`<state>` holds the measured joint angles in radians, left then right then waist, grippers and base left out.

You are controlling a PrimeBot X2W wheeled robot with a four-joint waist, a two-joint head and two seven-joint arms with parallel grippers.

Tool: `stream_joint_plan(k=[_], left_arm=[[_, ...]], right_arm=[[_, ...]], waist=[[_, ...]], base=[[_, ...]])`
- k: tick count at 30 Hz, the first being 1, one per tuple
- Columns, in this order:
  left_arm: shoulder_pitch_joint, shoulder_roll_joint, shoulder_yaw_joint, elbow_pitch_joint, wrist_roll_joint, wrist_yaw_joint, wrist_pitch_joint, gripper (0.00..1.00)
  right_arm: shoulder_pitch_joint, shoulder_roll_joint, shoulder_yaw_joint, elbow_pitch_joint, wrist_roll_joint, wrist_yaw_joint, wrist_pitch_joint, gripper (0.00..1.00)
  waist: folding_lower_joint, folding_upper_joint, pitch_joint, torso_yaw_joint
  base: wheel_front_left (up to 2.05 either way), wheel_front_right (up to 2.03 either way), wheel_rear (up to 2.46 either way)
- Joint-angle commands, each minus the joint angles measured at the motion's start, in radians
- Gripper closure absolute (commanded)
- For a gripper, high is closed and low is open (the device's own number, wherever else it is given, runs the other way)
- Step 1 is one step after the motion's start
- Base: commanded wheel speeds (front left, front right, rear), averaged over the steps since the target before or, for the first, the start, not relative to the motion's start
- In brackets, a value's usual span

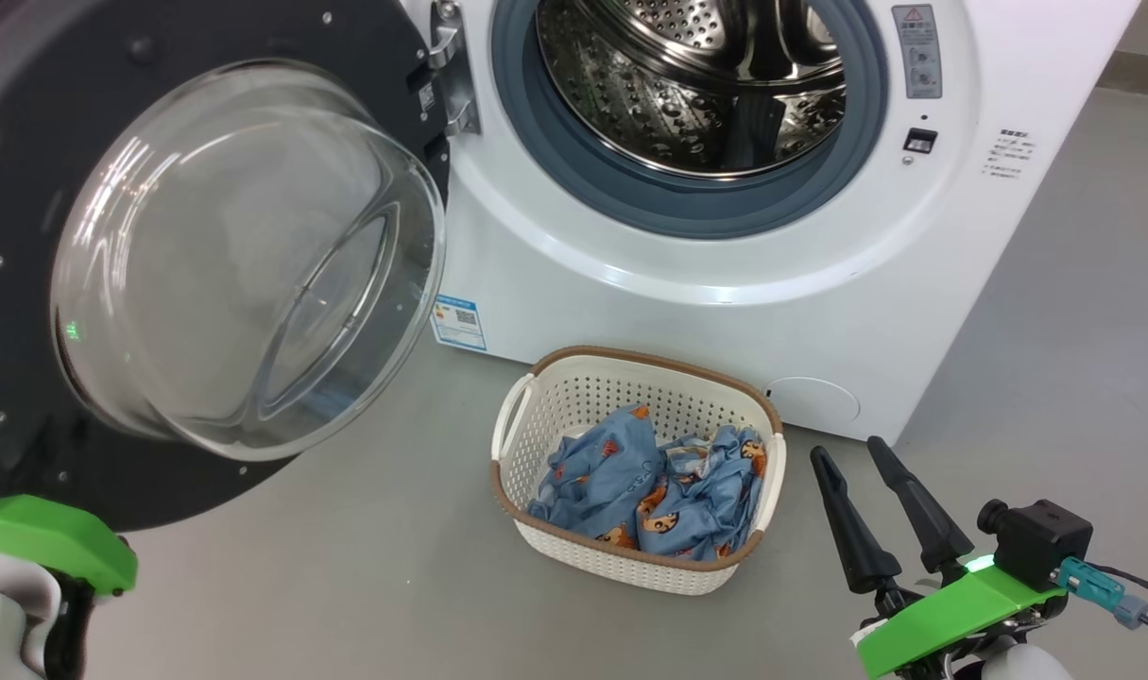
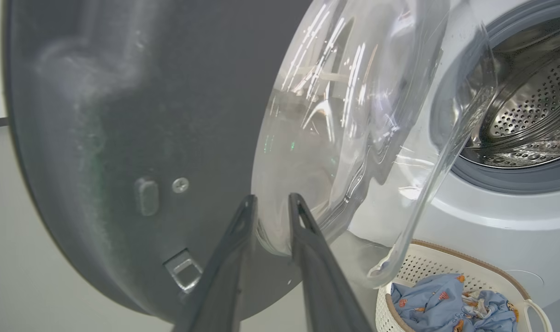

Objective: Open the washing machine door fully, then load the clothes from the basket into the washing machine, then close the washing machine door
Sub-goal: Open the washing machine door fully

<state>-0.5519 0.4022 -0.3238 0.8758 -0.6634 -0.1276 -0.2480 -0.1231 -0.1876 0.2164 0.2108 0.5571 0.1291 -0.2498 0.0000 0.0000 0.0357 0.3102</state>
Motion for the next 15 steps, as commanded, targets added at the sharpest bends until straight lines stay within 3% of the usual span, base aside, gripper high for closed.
stream_joint_plan(k=[1, 15], left_arm=[[-0.003, 0.056, 0.034, -0.043, -0.004, -0.003, -0.011, 0.00], [0.209, 0.056, 0.063, -0.427, -0.007, 0.097, -0.010, 0.00]], right_arm=[[-0.005, -0.003, 0.027, -0.024, 0.002, 0.002, -0.012, 0.00], [0.007, -0.012, 0.040, -0.034, 0.003, 0.002, -0.012, 0.00]], waist=[[0.0000, 0.0000, -0.006, -0.012], [0.0000, 0.0000, -0.036, -0.092]], base=[[0.00, 0.00, 0.00], [0.00, 0.00, 0.00]])
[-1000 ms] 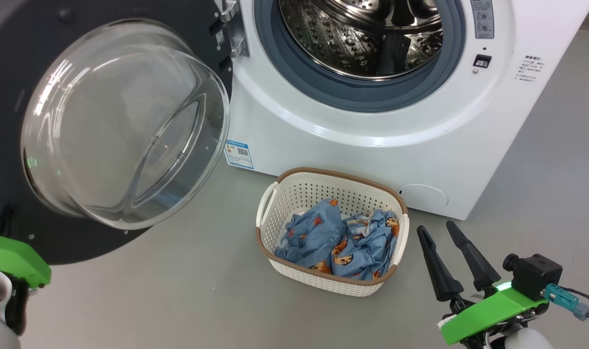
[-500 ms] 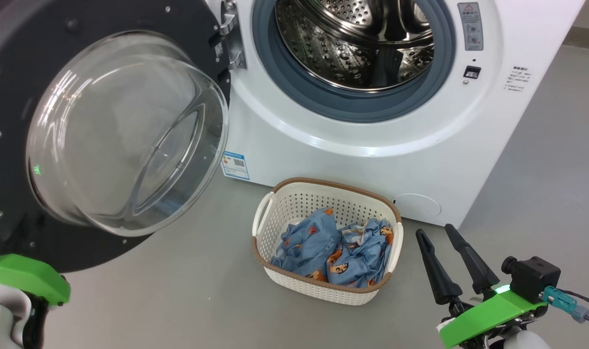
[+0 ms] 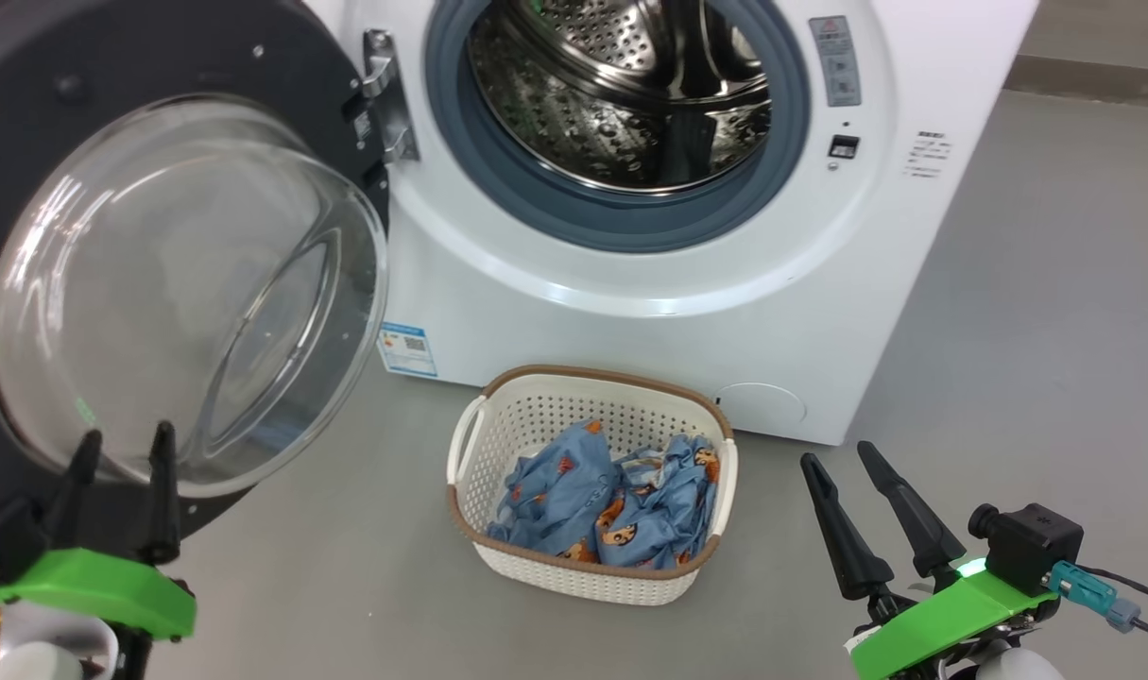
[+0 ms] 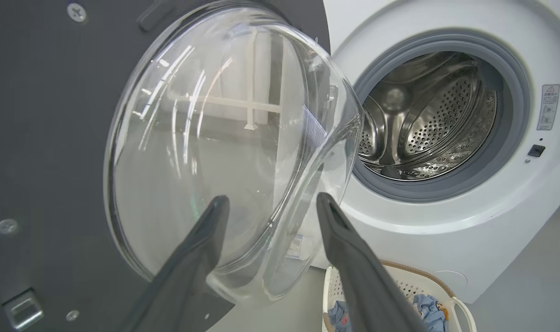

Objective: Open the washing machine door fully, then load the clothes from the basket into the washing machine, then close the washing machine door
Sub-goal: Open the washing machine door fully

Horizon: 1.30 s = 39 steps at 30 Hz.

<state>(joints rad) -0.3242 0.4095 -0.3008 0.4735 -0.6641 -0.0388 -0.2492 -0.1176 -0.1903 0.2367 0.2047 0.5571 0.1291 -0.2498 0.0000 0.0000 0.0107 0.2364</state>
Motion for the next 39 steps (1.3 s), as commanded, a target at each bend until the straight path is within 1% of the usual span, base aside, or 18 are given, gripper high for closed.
stream_joint_plan(k=[1, 8, 12, 14, 21, 28, 35, 39], left_arm=[[-0.001, 0.048, 0.040, -0.055, -0.006, 0.021, -0.005, 0.00], [0.096, 0.048, 0.044, -0.227, -0.012, 0.077, 0.010, 0.00], [0.143, 0.042, 0.043, -0.305, -0.013, 0.102, 0.010, 0.00], [0.158, 0.037, 0.045, -0.324, -0.019, 0.109, 0.009, 0.00], [0.194, 0.025, 0.047, -0.358, -0.007, 0.119, 0.000, 0.00], [0.226, 0.000, 0.049, -0.383, 0.020, 0.131, -0.008, 0.00], [0.256, -0.030, 0.076, -0.408, 0.051, 0.141, -0.012, 0.00], [0.278, -0.051, 0.097, -0.420, 0.066, 0.138, -0.012, 0.00]], right_arm=[[0.002, -0.010, 0.020, -0.029, 0.003, 0.002, -0.012, 0.00], [0.002, -0.015, 0.021, -0.042, 0.024, 0.002, -0.012, 0.00], [-0.011, -0.025, 0.029, -0.058, 0.029, 0.002, -0.012, 0.00], [-0.014, -0.029, 0.030, -0.063, 0.028, 0.002, -0.012, 0.00], [-0.015, -0.050, 0.031, -0.066, 0.019, 0.002, -0.012, 0.00], [-0.020, -0.066, 0.023, -0.062, -0.005, 0.002, -0.012, 0.00], [-0.021, -0.073, 0.009, -0.056, -0.020, 0.002, -0.012, 0.00], [-0.022, -0.077, 0.003, -0.053, -0.028, 0.002, -0.012, 0.00]], waist=[[0.0000, 0.0000, -0.013, -0.027], [0.0000, 0.0000, -0.019, -0.087], [0.0000, 0.0000, -0.015, -0.126], [0.0000, 0.0000, -0.013, -0.142], [0.0000, 0.0000, -0.013, -0.192], [0.0000, 0.0000, -0.014, -0.243], [0.0000, 0.0000, -0.011, -0.295], [0.0000, 0.0000, -0.008, -0.319]], base=[[0.00, 0.00, 0.00], [0.00, 0.00, 0.00], [0.00, 0.00, 0.00], [0.00, 0.00, 0.00], [0.00, 0.00, 0.00], [0.00, 0.00, 0.00], [0.00, 0.00, 0.00], [0.00, 0.00, 0.00]])
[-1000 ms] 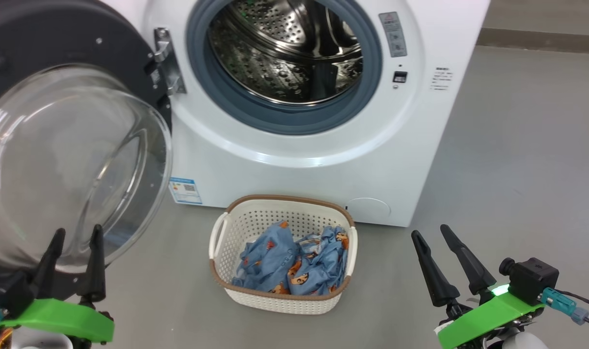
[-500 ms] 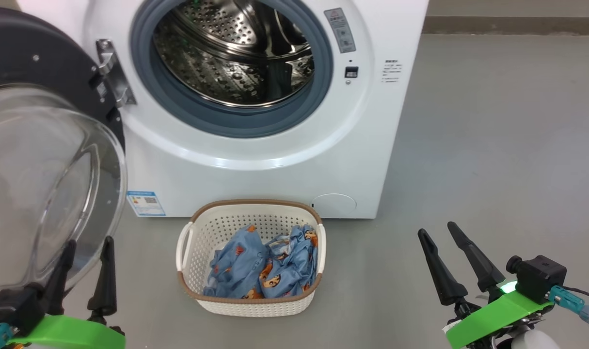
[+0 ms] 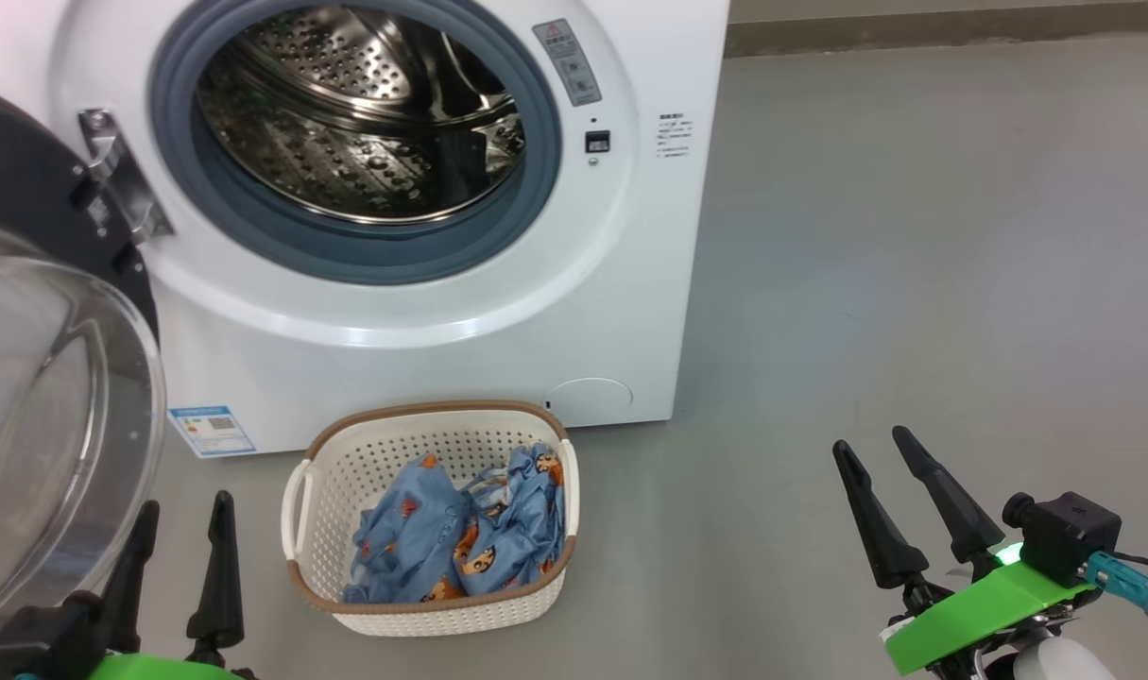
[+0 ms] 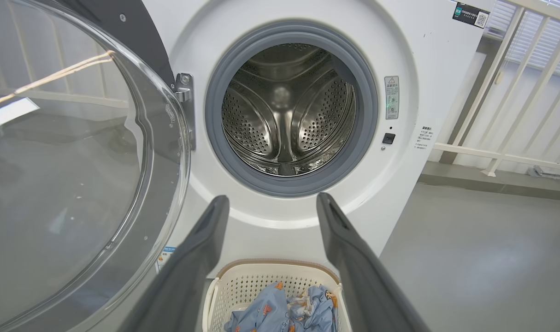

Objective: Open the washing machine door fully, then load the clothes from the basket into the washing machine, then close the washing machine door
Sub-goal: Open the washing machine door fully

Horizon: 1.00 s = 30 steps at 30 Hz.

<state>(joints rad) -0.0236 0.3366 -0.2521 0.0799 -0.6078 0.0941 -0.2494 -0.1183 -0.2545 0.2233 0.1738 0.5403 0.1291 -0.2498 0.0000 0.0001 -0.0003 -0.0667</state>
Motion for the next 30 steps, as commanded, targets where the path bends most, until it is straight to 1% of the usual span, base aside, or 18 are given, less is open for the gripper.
stream_joint_plan(k=[1, 11, 30], left_arm=[[-0.017, 0.018, 0.054, -0.029, 0.014, 0.003, -0.012, 0.00], [0.012, -0.010, 0.093, -0.026, 0.068, -0.025, -0.012, 0.00], [0.002, -0.058, 0.153, 0.006, 0.139, -0.075, -0.012, 0.00]], right_arm=[[-0.022, -0.014, 0.016, -0.021, -0.014, 0.002, -0.012, 0.00], [-0.024, -0.014, -0.007, -0.019, -0.032, 0.002, -0.012, 0.00], [-0.024, -0.004, -0.052, -0.021, -0.043, 0.002, -0.012, 0.00]], waist=[[0.0000, -0.0001, 0.003, -0.021], [0.0000, -0.0001, 0.008, -0.043], [0.0000, -0.0001, 0.014, -0.022]], base=[[0.00, 0.00, 0.00], [0.00, 0.00, 0.00], [0.00, 0.00, 0.00]])
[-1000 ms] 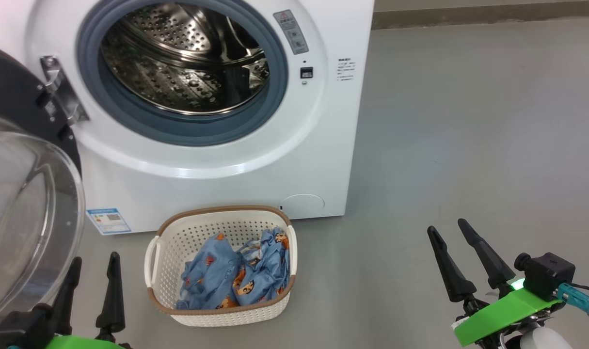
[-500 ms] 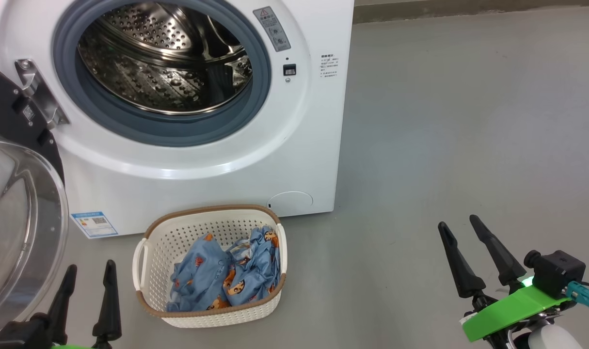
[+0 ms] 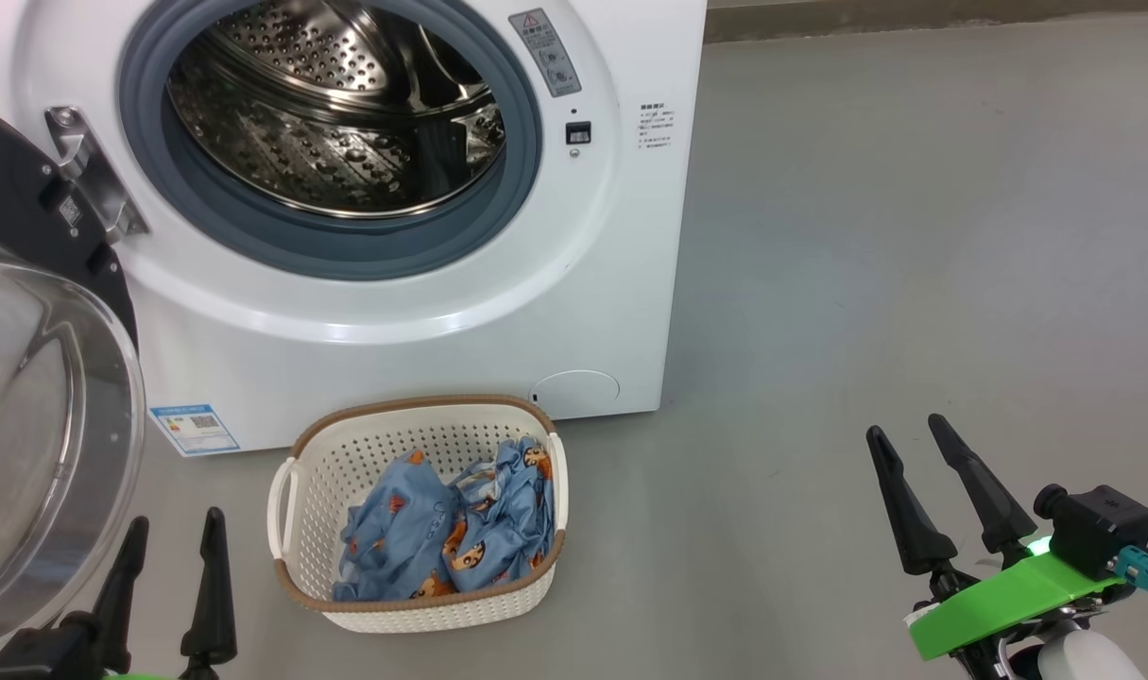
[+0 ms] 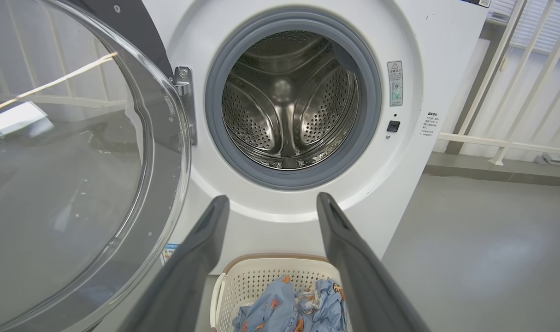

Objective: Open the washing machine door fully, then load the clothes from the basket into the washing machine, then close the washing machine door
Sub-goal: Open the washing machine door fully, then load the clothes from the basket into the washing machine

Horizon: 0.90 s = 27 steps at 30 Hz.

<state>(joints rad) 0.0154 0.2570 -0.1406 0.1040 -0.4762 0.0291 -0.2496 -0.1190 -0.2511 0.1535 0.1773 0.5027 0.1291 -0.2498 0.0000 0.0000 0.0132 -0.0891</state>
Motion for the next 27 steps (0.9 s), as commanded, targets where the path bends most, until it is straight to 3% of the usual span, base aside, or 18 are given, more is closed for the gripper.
stream_joint_plan(k=[1, 27], left_arm=[[-0.037, 0.020, 0.043, -0.019, 0.010, -0.011, -0.012, 0.00], [-0.041, 0.000, 0.058, 0.007, 0.023, -0.027, -0.012, 0.00]], right_arm=[[-0.023, -0.006, 0.018, -0.025, -0.006, 0.002, -0.012, 0.00], [-0.024, -0.003, 0.018, -0.021, -0.006, 0.002, -0.012, 0.00]], waist=[[0.0000, 0.0000, 0.001, 0.001], [0.0000, 0.0000, -0.005, 0.006]], base=[[0.00, 0.00, 0.00], [0.06, -0.06, 0.00]])
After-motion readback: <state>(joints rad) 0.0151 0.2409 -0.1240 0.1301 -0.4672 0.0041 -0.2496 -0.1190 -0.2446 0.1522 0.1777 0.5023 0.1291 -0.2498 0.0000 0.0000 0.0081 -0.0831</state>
